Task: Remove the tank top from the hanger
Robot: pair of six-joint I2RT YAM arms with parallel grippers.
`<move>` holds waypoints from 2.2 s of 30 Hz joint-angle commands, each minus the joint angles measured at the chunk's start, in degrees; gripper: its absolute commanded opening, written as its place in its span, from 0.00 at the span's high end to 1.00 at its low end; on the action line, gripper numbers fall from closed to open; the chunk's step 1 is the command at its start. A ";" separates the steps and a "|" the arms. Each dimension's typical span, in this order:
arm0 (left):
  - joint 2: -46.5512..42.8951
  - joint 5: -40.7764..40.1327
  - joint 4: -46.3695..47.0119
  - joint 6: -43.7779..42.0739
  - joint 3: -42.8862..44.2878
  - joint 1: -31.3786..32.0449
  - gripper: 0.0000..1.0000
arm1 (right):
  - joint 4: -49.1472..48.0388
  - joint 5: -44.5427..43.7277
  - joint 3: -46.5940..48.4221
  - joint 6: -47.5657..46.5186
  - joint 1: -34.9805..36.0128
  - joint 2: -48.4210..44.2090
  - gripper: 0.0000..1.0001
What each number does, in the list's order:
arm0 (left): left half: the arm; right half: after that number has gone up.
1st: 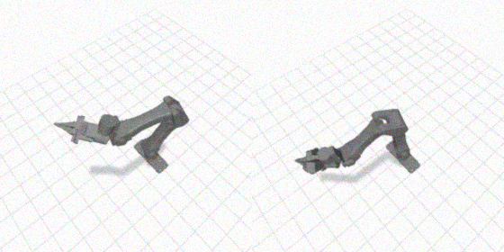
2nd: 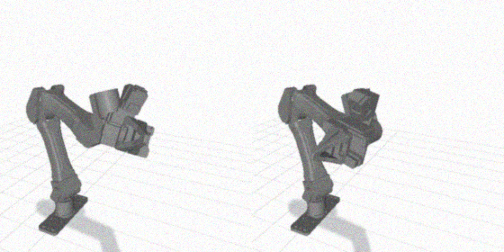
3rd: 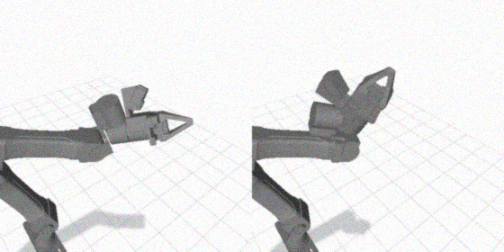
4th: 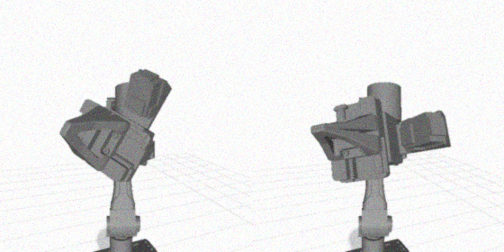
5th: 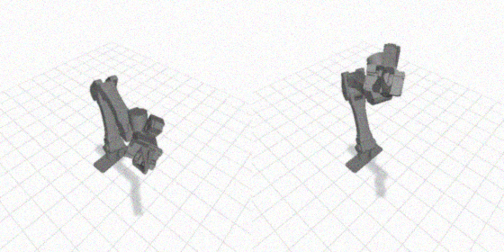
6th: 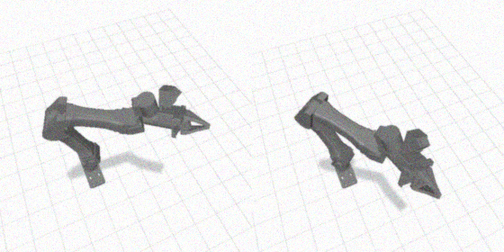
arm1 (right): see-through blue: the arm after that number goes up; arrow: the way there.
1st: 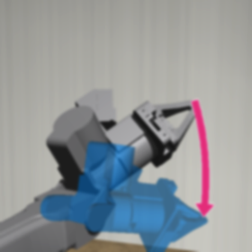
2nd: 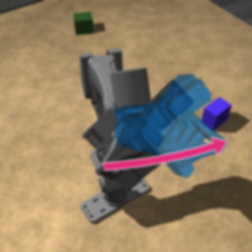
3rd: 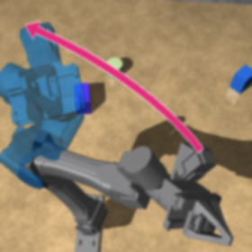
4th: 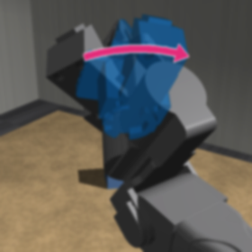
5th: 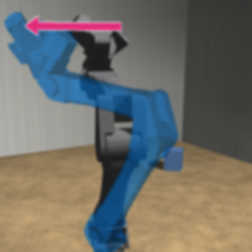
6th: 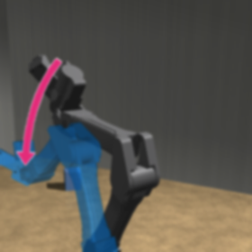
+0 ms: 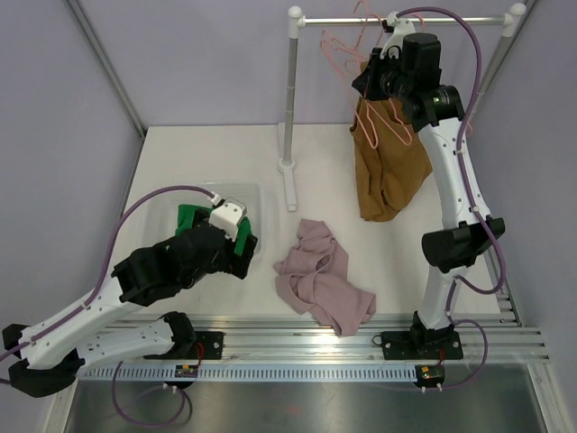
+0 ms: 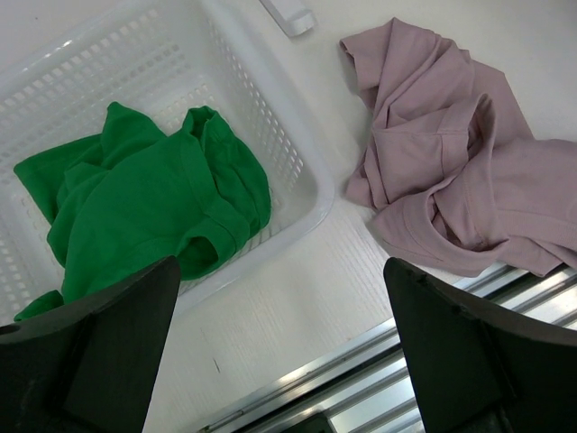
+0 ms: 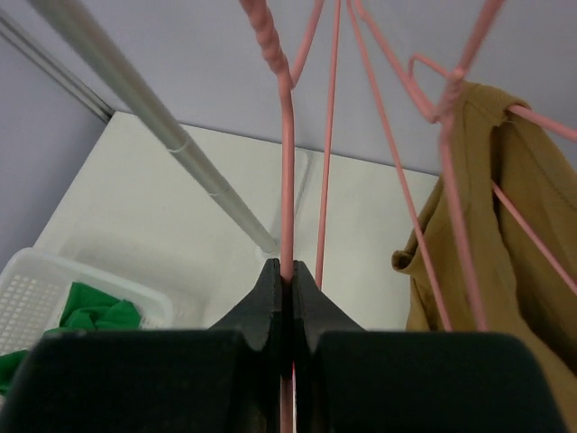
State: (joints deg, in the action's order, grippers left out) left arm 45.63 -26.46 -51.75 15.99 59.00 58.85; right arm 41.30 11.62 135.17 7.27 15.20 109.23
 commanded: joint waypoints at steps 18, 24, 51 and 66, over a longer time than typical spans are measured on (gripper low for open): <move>-2.82 10.55 6.74 -2.45 -1.17 -8.57 0.01 | 4.14 6.93 5.80 0.81 -10.37 4.33 0.98; -2.83 10.64 7.19 1.22 0.14 -9.89 0.01 | 5.63 6.93 5.10 2.04 -10.37 2.66 0.49; 49.10 13.54 28.71 15.12 5.68 10.06 0.01 | -6.93 17.11 -53.58 10.83 -10.37 -56.74 0.01; 47.83 6.26 22.59 14.61 9.45 10.67 1.00 | -7.64 24.42 -59.85 11.37 -10.37 -68.71 0.00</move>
State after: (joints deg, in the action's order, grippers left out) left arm 101.62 -14.02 -25.76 31.11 65.10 69.36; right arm 35.66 34.22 74.91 18.24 4.97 40.97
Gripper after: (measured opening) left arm 0.057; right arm 0.993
